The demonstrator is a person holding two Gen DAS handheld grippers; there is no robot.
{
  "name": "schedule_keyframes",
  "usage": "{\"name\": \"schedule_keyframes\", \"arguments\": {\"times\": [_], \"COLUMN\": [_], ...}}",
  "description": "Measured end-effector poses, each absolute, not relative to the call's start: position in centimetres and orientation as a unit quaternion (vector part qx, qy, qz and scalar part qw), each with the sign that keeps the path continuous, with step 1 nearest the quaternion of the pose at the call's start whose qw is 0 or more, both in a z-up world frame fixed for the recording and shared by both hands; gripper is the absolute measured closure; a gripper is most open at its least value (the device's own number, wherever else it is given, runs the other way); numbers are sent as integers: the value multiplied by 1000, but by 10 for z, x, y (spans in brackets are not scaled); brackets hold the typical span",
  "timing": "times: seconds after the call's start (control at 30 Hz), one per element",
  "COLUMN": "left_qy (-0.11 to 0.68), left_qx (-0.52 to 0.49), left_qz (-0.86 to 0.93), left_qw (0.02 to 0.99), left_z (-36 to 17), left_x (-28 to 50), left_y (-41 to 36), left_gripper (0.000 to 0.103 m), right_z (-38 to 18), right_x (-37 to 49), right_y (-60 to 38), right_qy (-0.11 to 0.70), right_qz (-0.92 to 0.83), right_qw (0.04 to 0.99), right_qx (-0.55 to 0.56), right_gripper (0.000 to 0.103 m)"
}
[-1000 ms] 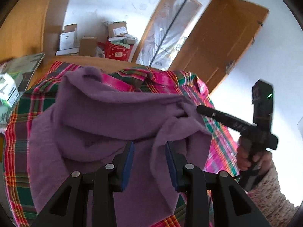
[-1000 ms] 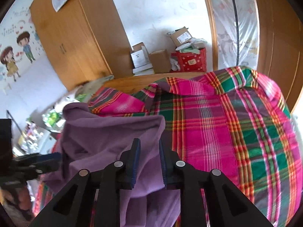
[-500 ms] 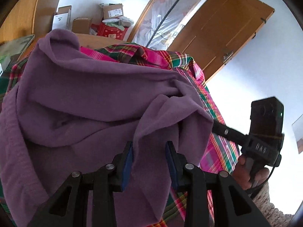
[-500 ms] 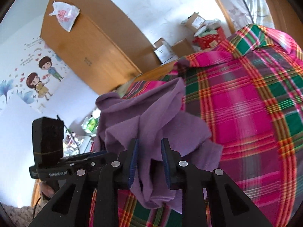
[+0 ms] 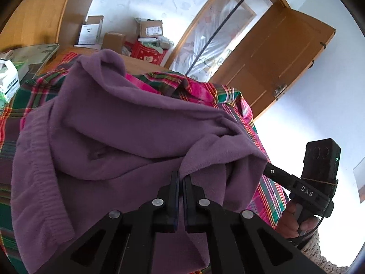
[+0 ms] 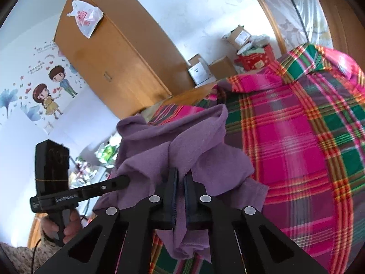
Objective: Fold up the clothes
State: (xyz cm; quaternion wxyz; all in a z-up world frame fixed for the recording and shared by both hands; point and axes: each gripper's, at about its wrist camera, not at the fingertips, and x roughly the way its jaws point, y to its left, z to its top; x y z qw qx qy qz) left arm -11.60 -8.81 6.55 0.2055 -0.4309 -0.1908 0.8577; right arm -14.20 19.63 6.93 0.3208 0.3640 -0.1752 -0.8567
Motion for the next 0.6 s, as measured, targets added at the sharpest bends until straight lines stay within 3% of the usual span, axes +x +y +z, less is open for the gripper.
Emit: {"name": "schedule_keyframes", "arguments": {"times": [0.6], "left_qy": [-226], "left_qx": [-410], "left_qz": [868], "left_qw": [169], "left_z": [69], "left_x": [-102], "left_y": [-118], "left_gripper": [101], "right_z": [98], "right_x": [-182], "right_y": [227], "right_qy": [-144], "right_qz": [-906], "right_qw": [243], "right_qx": [316], "right_gripper": [100]}}
